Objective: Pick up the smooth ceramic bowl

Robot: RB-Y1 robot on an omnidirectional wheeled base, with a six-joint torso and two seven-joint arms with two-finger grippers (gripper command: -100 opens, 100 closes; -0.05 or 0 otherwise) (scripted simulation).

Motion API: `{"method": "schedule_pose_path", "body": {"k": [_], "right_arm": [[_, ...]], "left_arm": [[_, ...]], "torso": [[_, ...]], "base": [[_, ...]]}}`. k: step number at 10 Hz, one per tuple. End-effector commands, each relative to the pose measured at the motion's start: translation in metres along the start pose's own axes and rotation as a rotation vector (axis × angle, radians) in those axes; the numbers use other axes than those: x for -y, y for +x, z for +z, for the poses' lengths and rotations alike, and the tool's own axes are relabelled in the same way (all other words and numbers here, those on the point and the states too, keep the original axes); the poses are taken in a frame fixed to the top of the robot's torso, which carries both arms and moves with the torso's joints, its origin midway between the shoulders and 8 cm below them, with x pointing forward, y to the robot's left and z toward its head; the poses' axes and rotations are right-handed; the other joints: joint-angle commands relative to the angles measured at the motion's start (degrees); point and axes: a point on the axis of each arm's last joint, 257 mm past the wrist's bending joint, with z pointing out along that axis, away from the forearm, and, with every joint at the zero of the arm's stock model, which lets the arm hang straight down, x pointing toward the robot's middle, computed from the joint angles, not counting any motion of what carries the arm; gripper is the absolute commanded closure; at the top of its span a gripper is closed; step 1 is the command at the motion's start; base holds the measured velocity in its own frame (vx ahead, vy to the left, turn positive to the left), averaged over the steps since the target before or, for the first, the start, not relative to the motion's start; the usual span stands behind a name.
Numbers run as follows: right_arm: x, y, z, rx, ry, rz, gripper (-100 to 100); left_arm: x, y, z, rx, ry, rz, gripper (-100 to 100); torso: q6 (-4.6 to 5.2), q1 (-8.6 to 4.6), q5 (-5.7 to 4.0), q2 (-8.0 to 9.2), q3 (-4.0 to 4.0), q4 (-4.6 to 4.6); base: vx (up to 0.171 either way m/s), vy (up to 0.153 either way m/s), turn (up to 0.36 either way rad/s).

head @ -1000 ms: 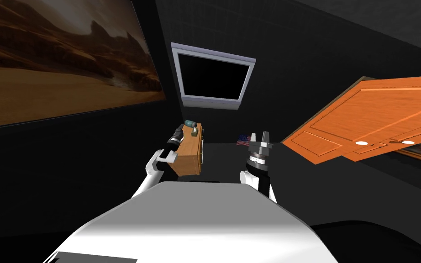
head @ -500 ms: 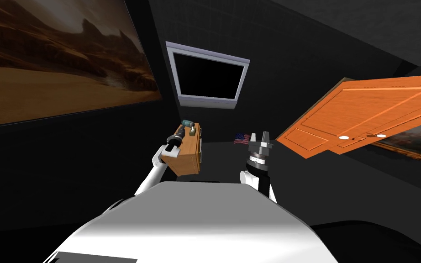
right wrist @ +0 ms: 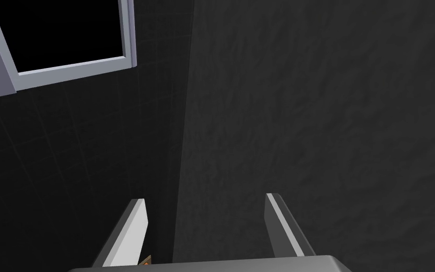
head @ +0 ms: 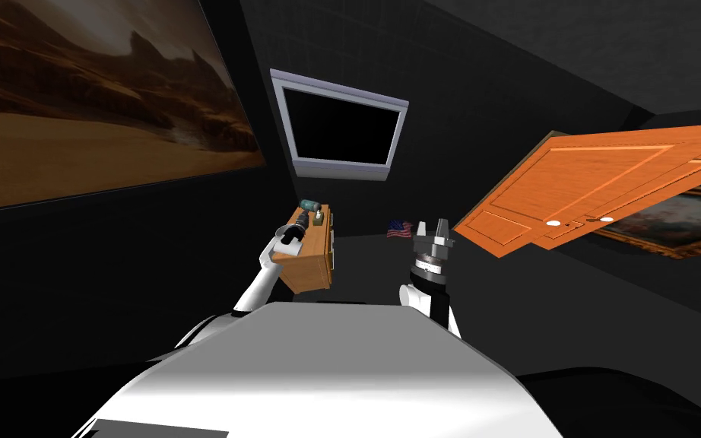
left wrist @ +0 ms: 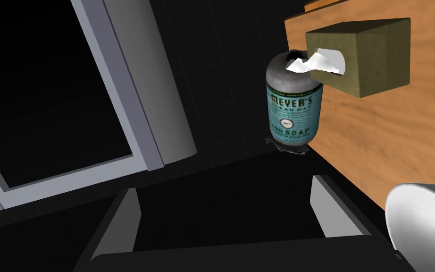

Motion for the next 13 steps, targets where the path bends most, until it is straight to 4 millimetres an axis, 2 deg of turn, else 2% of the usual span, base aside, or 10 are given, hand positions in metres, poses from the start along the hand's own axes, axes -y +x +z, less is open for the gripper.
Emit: {"method": "schedule_pose_path", "body": {"k": [1, 7, 13], "right_arm": [[0.0, 0.0, 0.0, 0.0, 0.0, 0.0, 0], [0.0, 0.0, 0.0, 0.0, 0.0, 0.0, 0], [0.0, 0.0, 0.0, 0.0, 0.0, 0.0, 0]], "left_arm": [[-0.007, -0.002, 0.012, 0.009, -0.049, -0.019, -100], [-0.044, -0.01, 0.035, 0.047, -0.229, -0.075, -100], [-0.08, -0.016, 0.042, 0.088, -0.409, -0.138, -100]], "torso": [[0.0, 0.0, 0.0, 0.0, 0.0, 0.0], [-0.01, 0.08, 0.02, -0.06, -0.03, -0.01], [-0.02, 0.13, 0.03, -0.09, -0.05, -0.02]], "base": [[-0.038, 0.015, -0.081], [-0.027, 0.024, -0.048], [-0.013, 0.039, -0.025]]}}
